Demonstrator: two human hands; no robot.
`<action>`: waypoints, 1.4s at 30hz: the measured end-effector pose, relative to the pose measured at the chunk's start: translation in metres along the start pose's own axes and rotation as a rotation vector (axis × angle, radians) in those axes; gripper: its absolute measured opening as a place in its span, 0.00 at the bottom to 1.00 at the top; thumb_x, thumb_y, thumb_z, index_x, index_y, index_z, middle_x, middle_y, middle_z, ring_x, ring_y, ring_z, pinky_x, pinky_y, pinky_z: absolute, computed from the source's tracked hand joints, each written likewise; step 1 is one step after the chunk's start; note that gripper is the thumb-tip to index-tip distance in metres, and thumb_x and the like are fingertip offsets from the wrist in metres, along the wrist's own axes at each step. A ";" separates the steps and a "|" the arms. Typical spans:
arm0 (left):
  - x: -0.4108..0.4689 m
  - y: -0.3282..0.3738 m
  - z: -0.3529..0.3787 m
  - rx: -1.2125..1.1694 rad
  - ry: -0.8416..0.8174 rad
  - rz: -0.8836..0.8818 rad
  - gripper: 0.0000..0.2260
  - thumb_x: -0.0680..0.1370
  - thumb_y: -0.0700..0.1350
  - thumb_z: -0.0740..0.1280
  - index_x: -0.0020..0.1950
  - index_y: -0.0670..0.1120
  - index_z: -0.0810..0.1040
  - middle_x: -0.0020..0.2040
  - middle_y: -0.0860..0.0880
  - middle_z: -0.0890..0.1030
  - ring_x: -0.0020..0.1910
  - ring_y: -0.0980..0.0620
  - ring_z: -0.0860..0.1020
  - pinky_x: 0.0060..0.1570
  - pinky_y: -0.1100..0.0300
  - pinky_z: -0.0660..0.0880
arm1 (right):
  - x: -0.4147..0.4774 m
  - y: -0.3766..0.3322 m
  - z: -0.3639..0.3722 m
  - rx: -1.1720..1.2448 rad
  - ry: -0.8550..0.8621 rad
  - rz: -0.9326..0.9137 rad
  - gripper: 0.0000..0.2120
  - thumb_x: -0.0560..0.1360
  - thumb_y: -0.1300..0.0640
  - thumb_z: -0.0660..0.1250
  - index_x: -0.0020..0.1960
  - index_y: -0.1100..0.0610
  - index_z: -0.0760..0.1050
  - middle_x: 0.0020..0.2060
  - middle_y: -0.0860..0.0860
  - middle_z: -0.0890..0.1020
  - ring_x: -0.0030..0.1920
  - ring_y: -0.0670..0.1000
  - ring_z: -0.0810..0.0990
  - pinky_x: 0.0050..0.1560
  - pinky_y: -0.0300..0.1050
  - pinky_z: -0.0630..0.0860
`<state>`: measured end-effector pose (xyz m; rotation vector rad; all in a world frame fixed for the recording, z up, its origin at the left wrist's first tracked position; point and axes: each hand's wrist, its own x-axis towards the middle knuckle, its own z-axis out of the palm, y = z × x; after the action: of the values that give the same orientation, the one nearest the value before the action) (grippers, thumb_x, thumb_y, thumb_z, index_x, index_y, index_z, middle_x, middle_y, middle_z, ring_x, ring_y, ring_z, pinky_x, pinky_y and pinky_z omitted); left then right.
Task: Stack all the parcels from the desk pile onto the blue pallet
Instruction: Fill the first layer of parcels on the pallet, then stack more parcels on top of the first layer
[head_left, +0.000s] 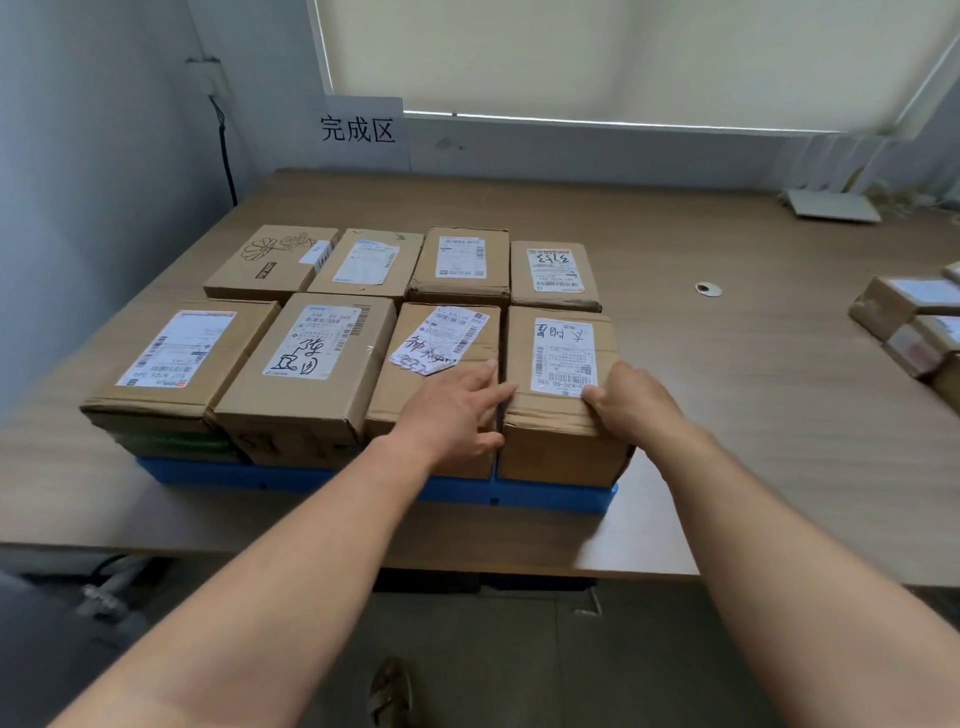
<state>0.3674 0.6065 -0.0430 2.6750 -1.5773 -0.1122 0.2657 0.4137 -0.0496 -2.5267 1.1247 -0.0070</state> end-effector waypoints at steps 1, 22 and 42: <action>0.002 0.000 0.002 0.024 -0.014 0.000 0.31 0.78 0.59 0.60 0.77 0.58 0.50 0.78 0.52 0.48 0.76 0.52 0.47 0.73 0.55 0.48 | 0.000 0.000 0.000 -0.002 0.001 -0.003 0.20 0.77 0.48 0.59 0.62 0.61 0.68 0.57 0.61 0.75 0.55 0.61 0.74 0.46 0.47 0.67; 0.004 0.022 -0.022 -0.398 0.319 0.035 0.28 0.78 0.58 0.62 0.75 0.53 0.59 0.77 0.49 0.57 0.76 0.51 0.53 0.74 0.54 0.50 | -0.053 -0.016 -0.026 -0.125 0.346 -0.147 0.22 0.79 0.49 0.58 0.70 0.57 0.65 0.69 0.56 0.67 0.66 0.57 0.66 0.61 0.49 0.67; 0.035 0.131 -0.015 -0.486 0.429 0.238 0.35 0.72 0.65 0.48 0.75 0.49 0.59 0.77 0.45 0.55 0.76 0.48 0.47 0.72 0.54 0.37 | -0.106 0.056 -0.045 -0.171 0.709 0.007 0.20 0.71 0.55 0.71 0.61 0.62 0.76 0.57 0.61 0.79 0.55 0.61 0.79 0.49 0.55 0.77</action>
<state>0.2716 0.5121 -0.0209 1.9710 -1.4779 0.0733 0.1459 0.4405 -0.0111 -2.7453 1.4218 -0.9007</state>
